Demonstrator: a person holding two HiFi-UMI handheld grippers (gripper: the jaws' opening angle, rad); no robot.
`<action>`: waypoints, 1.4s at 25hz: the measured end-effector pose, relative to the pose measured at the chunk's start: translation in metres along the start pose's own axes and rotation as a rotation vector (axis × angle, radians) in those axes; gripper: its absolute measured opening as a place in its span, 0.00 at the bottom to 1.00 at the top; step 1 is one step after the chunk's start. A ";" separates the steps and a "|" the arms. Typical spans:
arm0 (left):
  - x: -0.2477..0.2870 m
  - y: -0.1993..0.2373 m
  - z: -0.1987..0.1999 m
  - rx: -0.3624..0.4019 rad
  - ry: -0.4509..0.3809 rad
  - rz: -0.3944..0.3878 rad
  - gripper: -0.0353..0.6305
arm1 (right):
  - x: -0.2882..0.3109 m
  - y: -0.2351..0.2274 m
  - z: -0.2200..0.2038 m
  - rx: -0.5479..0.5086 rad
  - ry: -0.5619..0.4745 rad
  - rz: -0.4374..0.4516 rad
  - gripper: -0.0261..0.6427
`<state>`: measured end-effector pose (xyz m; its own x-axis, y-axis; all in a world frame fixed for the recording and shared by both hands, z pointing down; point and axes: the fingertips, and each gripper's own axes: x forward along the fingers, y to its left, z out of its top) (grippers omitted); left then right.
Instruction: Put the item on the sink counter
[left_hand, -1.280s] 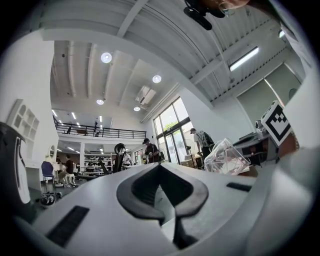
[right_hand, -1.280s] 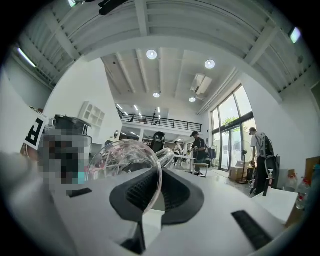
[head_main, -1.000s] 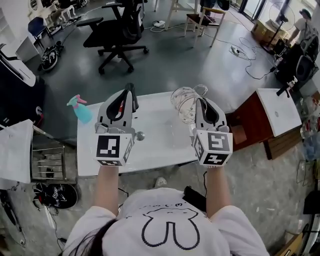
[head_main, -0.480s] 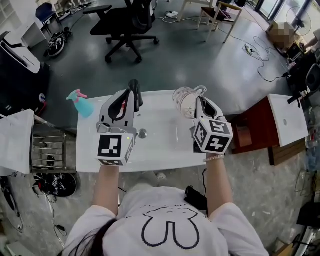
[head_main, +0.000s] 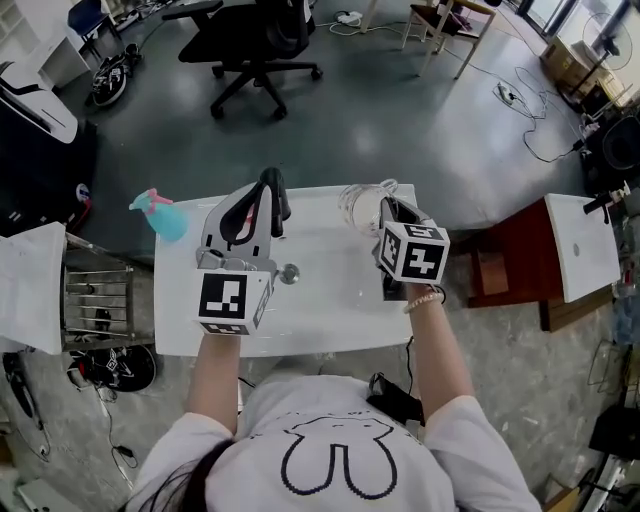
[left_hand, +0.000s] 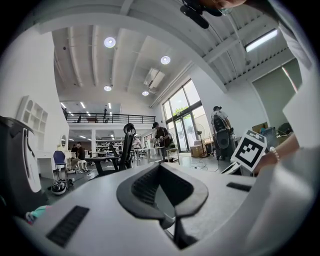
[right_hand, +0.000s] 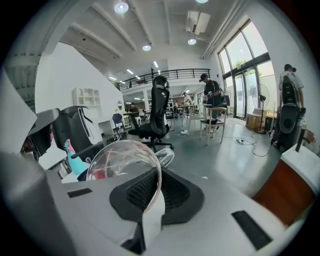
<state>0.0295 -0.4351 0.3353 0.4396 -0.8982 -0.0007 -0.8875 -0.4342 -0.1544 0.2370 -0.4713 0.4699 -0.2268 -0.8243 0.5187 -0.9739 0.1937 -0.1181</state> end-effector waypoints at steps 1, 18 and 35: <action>0.003 0.002 -0.002 -0.001 0.003 -0.003 0.07 | 0.008 0.001 -0.004 0.005 0.027 0.000 0.10; 0.032 0.043 -0.020 -0.015 0.025 -0.031 0.07 | 0.103 0.010 -0.056 0.026 0.377 -0.104 0.10; 0.036 0.053 -0.024 -0.015 0.027 -0.019 0.07 | 0.124 0.004 -0.065 0.045 0.455 -0.144 0.10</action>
<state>-0.0052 -0.4916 0.3511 0.4527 -0.8912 0.0292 -0.8811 -0.4521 -0.1390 0.2050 -0.5382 0.5887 -0.0749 -0.5225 0.8493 -0.9968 0.0634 -0.0489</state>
